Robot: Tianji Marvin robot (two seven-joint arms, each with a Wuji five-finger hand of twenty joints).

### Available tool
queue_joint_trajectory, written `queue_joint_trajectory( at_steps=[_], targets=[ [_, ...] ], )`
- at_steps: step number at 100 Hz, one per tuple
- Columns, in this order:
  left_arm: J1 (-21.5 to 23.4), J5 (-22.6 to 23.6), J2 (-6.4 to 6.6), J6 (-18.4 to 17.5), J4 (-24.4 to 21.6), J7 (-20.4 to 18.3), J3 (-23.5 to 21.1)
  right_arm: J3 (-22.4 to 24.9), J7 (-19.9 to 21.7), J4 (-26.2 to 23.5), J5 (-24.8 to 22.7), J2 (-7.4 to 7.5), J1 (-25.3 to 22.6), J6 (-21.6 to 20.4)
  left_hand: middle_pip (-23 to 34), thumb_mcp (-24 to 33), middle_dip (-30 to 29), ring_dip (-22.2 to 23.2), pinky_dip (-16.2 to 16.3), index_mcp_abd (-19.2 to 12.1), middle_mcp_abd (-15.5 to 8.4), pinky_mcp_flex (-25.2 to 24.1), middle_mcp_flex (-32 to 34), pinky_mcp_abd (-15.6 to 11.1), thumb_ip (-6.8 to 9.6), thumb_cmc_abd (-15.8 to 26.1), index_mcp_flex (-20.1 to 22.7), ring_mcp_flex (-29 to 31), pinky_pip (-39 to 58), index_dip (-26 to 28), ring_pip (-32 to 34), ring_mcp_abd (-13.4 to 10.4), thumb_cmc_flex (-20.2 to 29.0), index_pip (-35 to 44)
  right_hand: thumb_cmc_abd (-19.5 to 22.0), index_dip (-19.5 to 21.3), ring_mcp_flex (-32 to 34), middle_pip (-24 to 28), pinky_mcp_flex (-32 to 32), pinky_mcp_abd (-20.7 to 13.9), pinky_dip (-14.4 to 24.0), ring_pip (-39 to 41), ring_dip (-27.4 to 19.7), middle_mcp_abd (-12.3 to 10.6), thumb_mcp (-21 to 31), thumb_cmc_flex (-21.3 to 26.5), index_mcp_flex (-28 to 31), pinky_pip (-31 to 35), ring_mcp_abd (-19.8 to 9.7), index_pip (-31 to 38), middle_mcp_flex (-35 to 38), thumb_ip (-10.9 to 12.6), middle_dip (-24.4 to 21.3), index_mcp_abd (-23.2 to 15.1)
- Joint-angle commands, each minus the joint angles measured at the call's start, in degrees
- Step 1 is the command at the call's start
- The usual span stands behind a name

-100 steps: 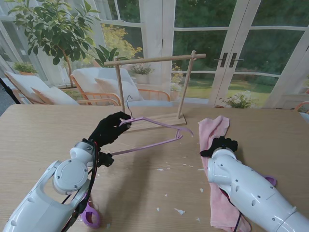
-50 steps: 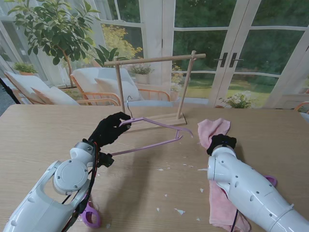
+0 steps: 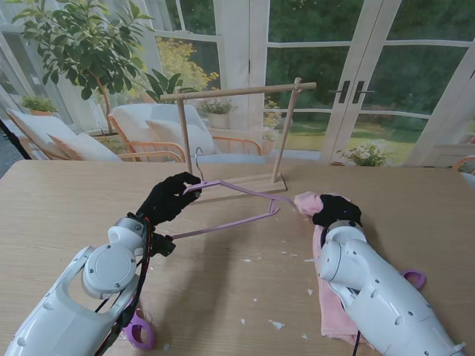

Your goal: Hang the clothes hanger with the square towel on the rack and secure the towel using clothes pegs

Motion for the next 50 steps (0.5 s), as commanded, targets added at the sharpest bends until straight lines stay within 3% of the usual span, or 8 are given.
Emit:
queue_joint_trajectory(
  at_steps=[1,9,25,50],
  targets=[
    [-0.17,0.15,-0.38,0.55,-0.47,-0.52,0.18,0.2,0.29,-2.77,-0.45,-0.97,-0.99,-0.48,2.25,3.69,-0.24,-0.74,4.12,-3.02,-3.05,1.08,1.45,-5.84,3.8,3.44,6.83,4.44,17.8,7.46,5.13,0.03,1.61,16.55,5.01,3.85,4.09,3.89,2.59,0.75,26.4,5.0,2.3,0.51,0.87,3.73,-0.11,6.08,0.81,7.27,2.45,5.07,1.21,-3.62],
    [-0.38,0.3,-0.45,1.21,-0.46,-0.32,0.35,1.46,-1.94,-5.28,0.05,-1.49,-2.59,-1.2,2.27,3.66,-0.21,-0.76,4.13,-3.04,-3.02,1.08,1.43,-5.87,3.81,3.47,6.81,4.43,17.8,7.53,5.15,0.02,1.61,16.54,5.8,4.15,6.43,9.31,4.66,0.07,26.83,11.46,4.85,-0.23,-0.15,4.42,-0.79,11.37,0.38,7.85,3.17,5.39,3.95,-2.93],
    [-0.88,0.54,-0.69,3.08,-0.33,0.33,0.73,3.37,-4.22,-10.5,-0.01,-1.96,-5.69,-2.15,2.33,3.61,-0.12,-0.83,4.14,-2.86,-2.92,1.1,1.34,-5.98,3.84,3.6,6.72,4.44,17.8,7.64,5.21,-0.1,1.75,16.53,7.27,5.07,8.77,17.5,7.47,-1.74,27.22,22.19,8.66,0.88,-0.84,4.18,-2.34,18.81,-0.96,9.5,2.6,6.06,10.58,-1.22],
    [-1.25,0.9,-1.17,5.78,-0.47,1.94,0.6,5.32,-7.73,-17.52,-1.3,-2.51,-10.27,-2.27,2.48,3.37,-0.02,-0.94,4.12,-2.5,-2.75,1.09,1.21,-6.0,3.93,3.84,6.56,4.44,17.8,7.74,5.27,-0.13,2.05,16.56,8.76,5.34,10.26,23.28,9.76,-3.34,27.18,30.14,11.22,0.39,-2.02,3.98,-3.43,24.61,-2.8,10.59,2.76,7.64,15.96,0.16]
  ],
)
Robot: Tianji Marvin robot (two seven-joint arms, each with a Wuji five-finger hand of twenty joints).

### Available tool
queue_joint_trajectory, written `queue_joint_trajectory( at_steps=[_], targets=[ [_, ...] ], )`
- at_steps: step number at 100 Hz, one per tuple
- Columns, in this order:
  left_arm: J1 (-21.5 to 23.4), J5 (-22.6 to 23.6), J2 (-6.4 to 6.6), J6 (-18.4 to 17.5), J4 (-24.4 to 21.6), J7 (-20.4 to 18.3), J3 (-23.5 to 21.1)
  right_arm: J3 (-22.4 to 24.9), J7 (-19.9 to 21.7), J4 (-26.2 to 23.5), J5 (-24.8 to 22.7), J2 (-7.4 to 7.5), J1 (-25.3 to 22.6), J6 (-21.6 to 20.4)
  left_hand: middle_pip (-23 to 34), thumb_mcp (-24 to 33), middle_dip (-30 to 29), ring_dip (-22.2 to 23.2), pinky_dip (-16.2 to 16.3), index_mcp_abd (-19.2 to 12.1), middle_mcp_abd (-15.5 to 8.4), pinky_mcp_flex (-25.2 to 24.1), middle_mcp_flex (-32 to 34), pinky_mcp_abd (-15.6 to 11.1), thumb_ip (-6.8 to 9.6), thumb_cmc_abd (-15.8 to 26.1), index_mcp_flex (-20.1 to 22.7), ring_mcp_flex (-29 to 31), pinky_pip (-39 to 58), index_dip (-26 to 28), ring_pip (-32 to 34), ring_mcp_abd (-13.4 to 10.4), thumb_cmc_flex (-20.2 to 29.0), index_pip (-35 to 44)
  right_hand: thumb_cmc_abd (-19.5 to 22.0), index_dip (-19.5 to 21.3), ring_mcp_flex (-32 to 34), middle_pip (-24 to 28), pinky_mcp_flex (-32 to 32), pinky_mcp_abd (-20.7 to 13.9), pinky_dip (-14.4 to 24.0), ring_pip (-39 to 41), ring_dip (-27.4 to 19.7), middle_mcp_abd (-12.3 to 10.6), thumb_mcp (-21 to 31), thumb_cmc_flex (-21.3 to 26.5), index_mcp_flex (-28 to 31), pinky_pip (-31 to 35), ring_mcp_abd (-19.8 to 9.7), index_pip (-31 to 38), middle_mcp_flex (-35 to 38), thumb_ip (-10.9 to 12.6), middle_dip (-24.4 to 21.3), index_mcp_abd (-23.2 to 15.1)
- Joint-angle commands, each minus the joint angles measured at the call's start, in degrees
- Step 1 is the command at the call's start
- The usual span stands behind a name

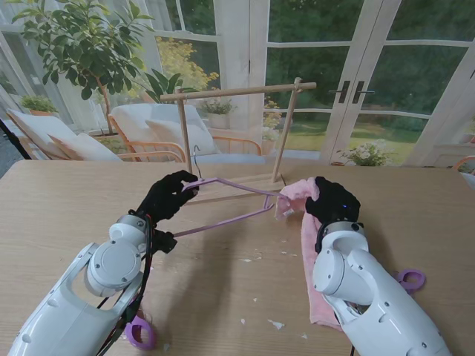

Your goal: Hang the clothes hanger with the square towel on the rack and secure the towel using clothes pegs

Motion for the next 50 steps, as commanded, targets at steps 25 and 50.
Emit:
queue_joint_trajectory(
  at_steps=[25,50],
  targets=[
    [-0.53,1.8,-0.39,2.61,-0.34,-0.31,-0.05,1.77,-6.07,-6.26,-1.29,-1.57,-3.96,-2.44,2.62,2.98,0.03,-0.47,3.97,-2.25,-2.65,1.06,1.02,-5.98,4.14,4.11,6.38,4.39,17.8,7.76,5.11,0.09,2.42,16.6,6.17,2.49,2.1,3.9,1.58,-2.35,27.1,4.15,1.62,0.81,-0.89,4.5,-0.3,5.21,-0.25,6.04,0.7,5.17,2.53,-2.16],
    [-1.88,2.35,-0.3,3.91,1.06,-1.13,1.41,2.37,-9.31,-10.46,-1.81,-2.07,-5.11,-4.57,2.65,2.61,0.02,-0.52,3.84,-2.22,-2.59,1.08,0.81,-6.11,4.2,4.38,6.19,4.39,17.8,7.77,5.12,0.05,2.53,16.58,6.25,2.43,1.89,3.75,1.54,-2.14,26.99,4.21,1.64,0.96,-1.5,5.37,-0.33,5.72,0.19,6.01,0.68,4.92,2.69,-1.9]
  ],
)
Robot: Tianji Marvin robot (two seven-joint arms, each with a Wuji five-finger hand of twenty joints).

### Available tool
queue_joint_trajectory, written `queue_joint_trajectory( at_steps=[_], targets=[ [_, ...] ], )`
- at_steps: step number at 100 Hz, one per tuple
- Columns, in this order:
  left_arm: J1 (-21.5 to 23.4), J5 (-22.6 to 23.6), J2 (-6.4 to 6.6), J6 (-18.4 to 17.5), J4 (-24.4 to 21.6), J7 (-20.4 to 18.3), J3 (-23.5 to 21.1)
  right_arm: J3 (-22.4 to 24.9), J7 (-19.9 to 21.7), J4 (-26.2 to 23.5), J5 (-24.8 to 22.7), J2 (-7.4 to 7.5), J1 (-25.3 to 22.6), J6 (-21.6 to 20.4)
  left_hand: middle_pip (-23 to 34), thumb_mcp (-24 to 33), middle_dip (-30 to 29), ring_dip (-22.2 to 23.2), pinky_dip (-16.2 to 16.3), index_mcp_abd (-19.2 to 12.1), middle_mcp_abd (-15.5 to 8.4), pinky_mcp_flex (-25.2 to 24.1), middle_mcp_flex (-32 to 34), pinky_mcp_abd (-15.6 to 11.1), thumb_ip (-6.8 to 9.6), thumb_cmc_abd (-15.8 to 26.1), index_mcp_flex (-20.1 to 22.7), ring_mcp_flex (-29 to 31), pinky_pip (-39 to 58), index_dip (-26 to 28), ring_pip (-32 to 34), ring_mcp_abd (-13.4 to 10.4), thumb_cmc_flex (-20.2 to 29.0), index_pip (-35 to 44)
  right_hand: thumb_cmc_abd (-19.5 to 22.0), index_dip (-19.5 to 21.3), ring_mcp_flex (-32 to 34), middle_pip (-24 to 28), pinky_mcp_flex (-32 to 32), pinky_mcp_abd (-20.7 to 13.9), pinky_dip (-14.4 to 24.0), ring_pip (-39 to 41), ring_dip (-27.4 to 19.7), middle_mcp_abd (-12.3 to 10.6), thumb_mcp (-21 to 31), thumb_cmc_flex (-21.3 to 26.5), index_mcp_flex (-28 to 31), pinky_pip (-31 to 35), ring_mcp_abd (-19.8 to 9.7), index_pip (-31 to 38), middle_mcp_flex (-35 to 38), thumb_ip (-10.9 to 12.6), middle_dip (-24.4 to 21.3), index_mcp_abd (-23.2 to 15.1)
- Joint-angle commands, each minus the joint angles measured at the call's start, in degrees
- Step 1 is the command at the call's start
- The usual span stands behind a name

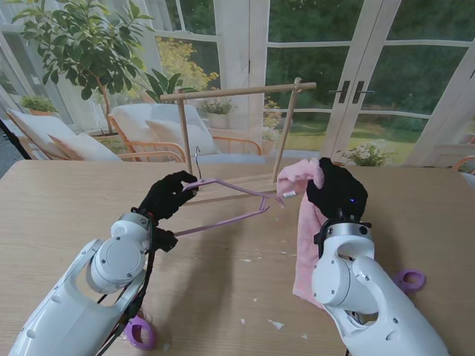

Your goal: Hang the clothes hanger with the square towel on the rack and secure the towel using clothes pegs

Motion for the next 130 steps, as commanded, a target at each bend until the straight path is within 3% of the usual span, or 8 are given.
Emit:
queue_joint_trajectory(
  at_steps=[1,20,53,77,96,130],
  targets=[
    [-0.47,0.08,-0.21,0.51,0.23,-1.07,0.46,-0.13,-0.14,-1.96,-0.58,-0.69,-0.16,-0.67,2.56,2.56,0.02,-0.49,3.8,-2.23,-2.63,1.08,0.78,-6.02,4.2,4.38,6.19,4.37,17.8,7.79,5.1,0.07,2.53,16.61,4.96,1.83,1.86,2.6,0.77,-2.05,26.99,1.82,0.83,0.42,0.73,4.73,0.35,3.43,0.25,5.47,0.73,3.75,1.04,-2.7],
    [-1.58,0.02,-0.38,2.72,0.71,-1.21,1.67,-0.09,-0.14,-5.36,-1.14,-0.6,-0.5,-2.31,2.67,2.28,0.03,-0.53,3.7,-2.05,-2.58,1.1,0.65,-6.23,4.3,4.59,6.04,4.37,17.8,7.8,5.06,-0.07,2.82,16.62,4.61,1.63,2.04,2.42,1.2,-1.91,26.94,1.87,0.85,0.64,0.77,4.93,0.75,3.78,0.57,5.34,0.88,3.8,1.03,-2.49],
    [-3.57,-1.62,-0.72,6.56,1.6,-2.02,3.38,2.9,8.0,-12.65,2.44,0.7,-3.01,-8.9,2.78,1.63,-0.04,-0.59,3.57,-1.57,-2.32,1.17,0.2,-6.7,4.63,5.05,5.61,4.38,17.8,7.75,5.01,-0.43,3.41,16.51,4.8,1.41,1.85,1.97,0.92,-1.71,26.84,1.63,0.89,0.82,0.54,5.17,0.92,3.91,1.13,4.89,0.89,4.22,1.07,-2.27],
    [-4.11,-3.44,-1.15,6.29,2.37,-1.43,3.87,4.08,12.47,-16.16,5.02,1.35,-3.94,-11.82,2.9,0.99,-0.09,-0.6,3.52,-1.43,-2.21,1.13,0.12,-6.58,4.87,5.28,5.59,4.38,17.8,7.73,5.01,-0.43,3.8,16.55,4.76,1.38,1.85,1.76,1.09,-1.63,26.85,1.6,0.96,0.91,0.55,5.12,1.26,4.03,1.13,4.59,0.98,4.61,1.08,-2.36],
    [-4.16,-5.35,-1.63,6.72,1.82,-0.54,3.99,5.03,16.58,-17.41,9.93,1.89,-4.82,-15.13,2.96,0.64,-0.12,-0.61,3.56,-1.17,-1.93,1.1,0.02,-6.33,5.03,5.46,5.54,4.38,17.8,7.69,5.02,-0.43,4.13,16.51,4.7,1.4,1.71,1.32,0.78,-1.46,26.94,1.43,0.98,1.21,0.53,5.22,1.47,4.16,1.63,4.22,1.21,5.0,1.01,-1.94],
    [-4.01,-8.14,-2.11,7.37,-0.09,0.12,4.23,0.96,18.51,-15.08,8.88,2.4,-3.15,-15.53,3.02,0.08,-0.17,-0.62,3.54,-0.81,-1.63,1.1,-0.15,-6.32,5.3,5.76,5.4,4.38,17.8,7.66,5.02,-0.43,4.59,16.48,4.86,1.6,1.64,1.11,0.81,-1.51,26.97,1.36,1.06,1.23,0.29,5.17,1.45,4.18,1.75,3.97,1.28,5.27,1.17,-2.06]
  ],
)
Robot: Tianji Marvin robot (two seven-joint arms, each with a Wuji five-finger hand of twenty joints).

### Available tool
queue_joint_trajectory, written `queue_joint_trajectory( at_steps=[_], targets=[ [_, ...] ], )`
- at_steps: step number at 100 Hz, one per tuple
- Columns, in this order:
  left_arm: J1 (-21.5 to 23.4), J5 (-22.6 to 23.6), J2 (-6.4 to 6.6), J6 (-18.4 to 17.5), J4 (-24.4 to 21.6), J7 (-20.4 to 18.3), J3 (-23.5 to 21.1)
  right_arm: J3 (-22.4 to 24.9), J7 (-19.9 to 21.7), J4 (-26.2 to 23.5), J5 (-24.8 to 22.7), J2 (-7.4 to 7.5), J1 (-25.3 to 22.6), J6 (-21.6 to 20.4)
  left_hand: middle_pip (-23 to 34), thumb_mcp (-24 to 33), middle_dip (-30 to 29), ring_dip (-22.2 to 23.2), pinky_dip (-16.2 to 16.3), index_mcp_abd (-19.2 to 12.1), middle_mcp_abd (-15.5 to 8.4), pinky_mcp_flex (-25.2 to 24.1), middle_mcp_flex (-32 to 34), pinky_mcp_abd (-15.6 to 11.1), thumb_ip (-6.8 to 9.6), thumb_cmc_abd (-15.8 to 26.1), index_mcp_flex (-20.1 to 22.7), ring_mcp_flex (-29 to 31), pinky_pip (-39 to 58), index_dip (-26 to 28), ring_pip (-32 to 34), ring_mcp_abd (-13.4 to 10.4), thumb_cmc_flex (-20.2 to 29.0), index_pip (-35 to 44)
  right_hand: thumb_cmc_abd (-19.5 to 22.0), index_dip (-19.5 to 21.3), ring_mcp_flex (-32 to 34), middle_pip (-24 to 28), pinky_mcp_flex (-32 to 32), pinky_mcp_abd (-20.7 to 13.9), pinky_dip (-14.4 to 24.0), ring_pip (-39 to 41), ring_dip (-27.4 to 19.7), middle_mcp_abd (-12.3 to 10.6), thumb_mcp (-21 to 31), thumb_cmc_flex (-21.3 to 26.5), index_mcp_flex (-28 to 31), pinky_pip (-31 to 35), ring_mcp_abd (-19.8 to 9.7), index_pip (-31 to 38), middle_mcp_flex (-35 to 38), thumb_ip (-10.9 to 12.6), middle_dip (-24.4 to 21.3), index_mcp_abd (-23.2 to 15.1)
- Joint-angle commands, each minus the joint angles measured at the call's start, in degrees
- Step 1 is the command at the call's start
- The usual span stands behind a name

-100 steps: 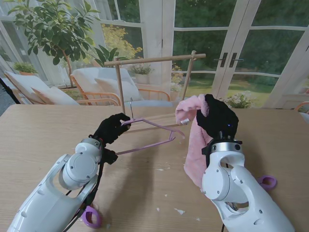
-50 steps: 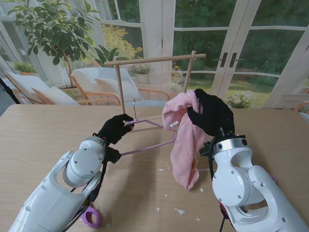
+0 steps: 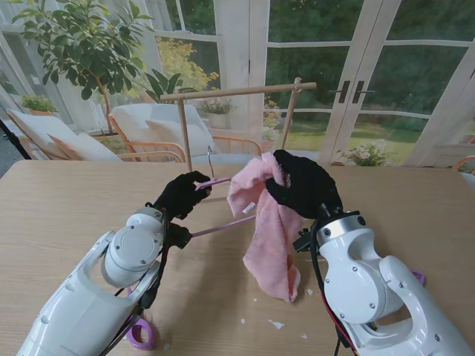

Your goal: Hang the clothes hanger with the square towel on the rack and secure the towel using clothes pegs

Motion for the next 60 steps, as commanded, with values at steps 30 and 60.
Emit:
queue_joint_trajectory(
  at_steps=[30,60],
  targets=[
    [0.48,-1.74,-0.62,0.94,-2.88,-0.73,0.34,-3.71,2.25,2.72,-0.63,-0.24,2.84,0.33,2.51,0.05,-0.16,-0.57,3.58,-0.51,-1.38,1.07,-0.23,-5.19,4.9,6.0,5.42,4.36,17.8,7.62,5.0,0.22,4.91,16.36,5.11,1.92,1.5,0.8,0.46,-1.8,26.93,1.19,0.94,0.28,0.96,4.31,1.29,3.48,1.28,3.66,1.24,4.36,1.07,-2.96],
    [0.74,-4.6,-1.01,2.23,-5.07,-0.48,0.66,-5.55,2.54,4.42,-0.25,-0.28,4.62,0.87,2.54,-0.49,-0.16,-0.58,3.6,-0.19,-1.01,1.05,-0.39,-5.14,5.17,6.24,5.31,4.36,17.8,7.63,5.0,0.22,5.38,16.22,5.34,2.23,1.36,0.5,0.38,-1.91,26.92,1.04,1.02,0.11,0.6,4.46,1.16,3.45,1.2,3.43,1.12,4.45,1.25,-3.07]
  ],
)
